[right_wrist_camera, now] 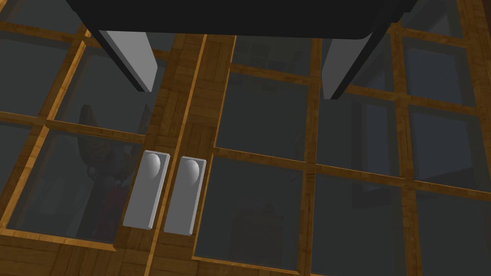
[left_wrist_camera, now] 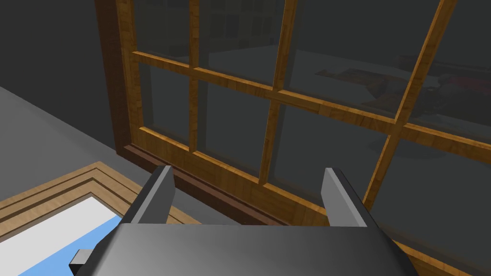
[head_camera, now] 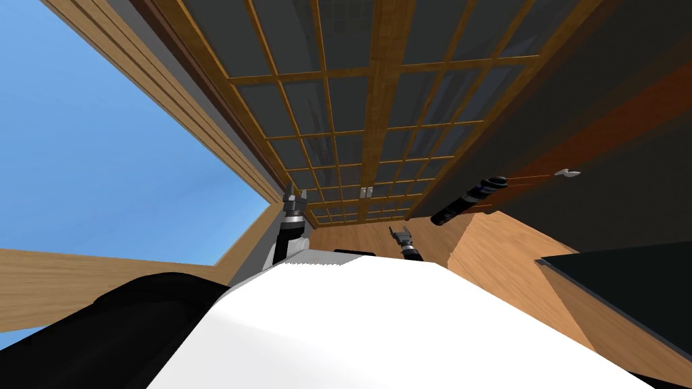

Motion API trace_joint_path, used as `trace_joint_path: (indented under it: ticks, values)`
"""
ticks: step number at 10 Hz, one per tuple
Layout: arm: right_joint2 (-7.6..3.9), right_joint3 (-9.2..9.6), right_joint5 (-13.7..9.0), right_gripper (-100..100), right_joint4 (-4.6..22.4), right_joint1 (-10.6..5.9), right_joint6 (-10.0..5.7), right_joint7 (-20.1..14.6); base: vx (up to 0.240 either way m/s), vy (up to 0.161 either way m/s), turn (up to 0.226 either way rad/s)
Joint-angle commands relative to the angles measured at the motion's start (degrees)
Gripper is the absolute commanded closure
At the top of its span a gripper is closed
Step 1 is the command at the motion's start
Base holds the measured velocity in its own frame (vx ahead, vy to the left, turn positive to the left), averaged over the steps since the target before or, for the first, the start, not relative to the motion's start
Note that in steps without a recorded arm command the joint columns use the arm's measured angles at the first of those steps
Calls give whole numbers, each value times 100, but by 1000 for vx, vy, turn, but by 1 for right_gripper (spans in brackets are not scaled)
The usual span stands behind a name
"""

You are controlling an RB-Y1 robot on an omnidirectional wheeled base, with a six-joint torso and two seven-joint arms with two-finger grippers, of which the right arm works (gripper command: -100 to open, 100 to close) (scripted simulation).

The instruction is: Pull the door open

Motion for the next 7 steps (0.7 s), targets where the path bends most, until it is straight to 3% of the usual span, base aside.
trace_joint_path:
  ticks: [1, 2, 4, 7]
  values:
    - [-66, -152, -104, -100, -92, 124, 127, 13, -201, -57, 120]
    - [-102, -246, -169, -100, -49, 143, 149, 61, -153, -63, 111]
    - [-102, -246, -169, -100, -49, 143, 149, 61, -52, -25, 20]
    - [-214, -596, -415, -100, 112, 202, 232, 246, -89, -45, 129]
